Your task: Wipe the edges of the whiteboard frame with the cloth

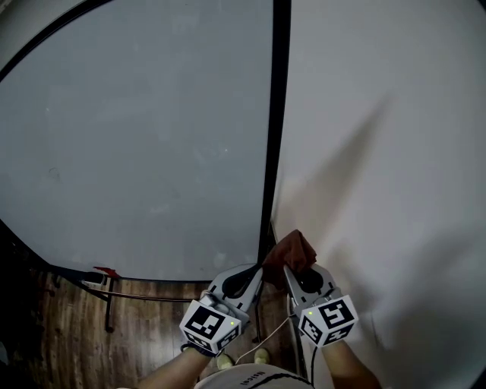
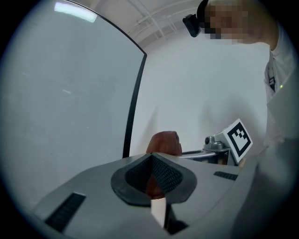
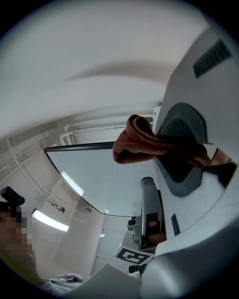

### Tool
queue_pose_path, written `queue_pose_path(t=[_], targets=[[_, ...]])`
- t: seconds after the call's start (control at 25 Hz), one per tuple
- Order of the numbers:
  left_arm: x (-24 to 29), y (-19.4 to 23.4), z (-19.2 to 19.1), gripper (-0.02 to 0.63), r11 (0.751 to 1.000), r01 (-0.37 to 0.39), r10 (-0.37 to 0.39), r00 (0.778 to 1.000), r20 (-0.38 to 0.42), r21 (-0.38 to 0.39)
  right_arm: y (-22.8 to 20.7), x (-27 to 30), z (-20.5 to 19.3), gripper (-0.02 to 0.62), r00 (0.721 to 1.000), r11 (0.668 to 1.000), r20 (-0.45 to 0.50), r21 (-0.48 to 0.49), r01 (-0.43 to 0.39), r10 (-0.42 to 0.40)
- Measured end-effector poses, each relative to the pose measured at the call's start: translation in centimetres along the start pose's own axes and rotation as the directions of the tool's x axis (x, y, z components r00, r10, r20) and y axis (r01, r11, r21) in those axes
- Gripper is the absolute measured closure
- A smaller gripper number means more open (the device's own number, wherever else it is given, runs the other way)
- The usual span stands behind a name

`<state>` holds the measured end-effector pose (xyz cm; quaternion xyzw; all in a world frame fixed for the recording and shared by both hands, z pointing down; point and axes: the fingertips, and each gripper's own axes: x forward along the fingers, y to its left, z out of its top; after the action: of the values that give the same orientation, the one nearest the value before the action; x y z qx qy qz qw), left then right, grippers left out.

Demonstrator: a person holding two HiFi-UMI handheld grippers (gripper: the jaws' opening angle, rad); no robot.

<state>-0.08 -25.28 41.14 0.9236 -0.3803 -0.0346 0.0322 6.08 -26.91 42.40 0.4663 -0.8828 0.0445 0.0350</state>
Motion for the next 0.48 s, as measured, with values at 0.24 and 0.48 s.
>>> queue_pose_path(t=[0.24, 0.48], targets=[[-2.2, 0.2, 0.4, 0.597, 0.999, -0.042, 0.042, 0.999, -0.001, 0.012, 2.3, -1.3, -0.3, 0.538, 1.0, 0.999, 0.0, 0.043, -0.018, 0.018], [-3.4, 0.5, -0.4, 0.597, 0.998, -0.066, 0.066, 0.998, -0.006, -0.008, 3.6, -1.2, -1.0, 0.538, 0.999, 0.998, -0.008, 0.043, -0.037, 0.038]])
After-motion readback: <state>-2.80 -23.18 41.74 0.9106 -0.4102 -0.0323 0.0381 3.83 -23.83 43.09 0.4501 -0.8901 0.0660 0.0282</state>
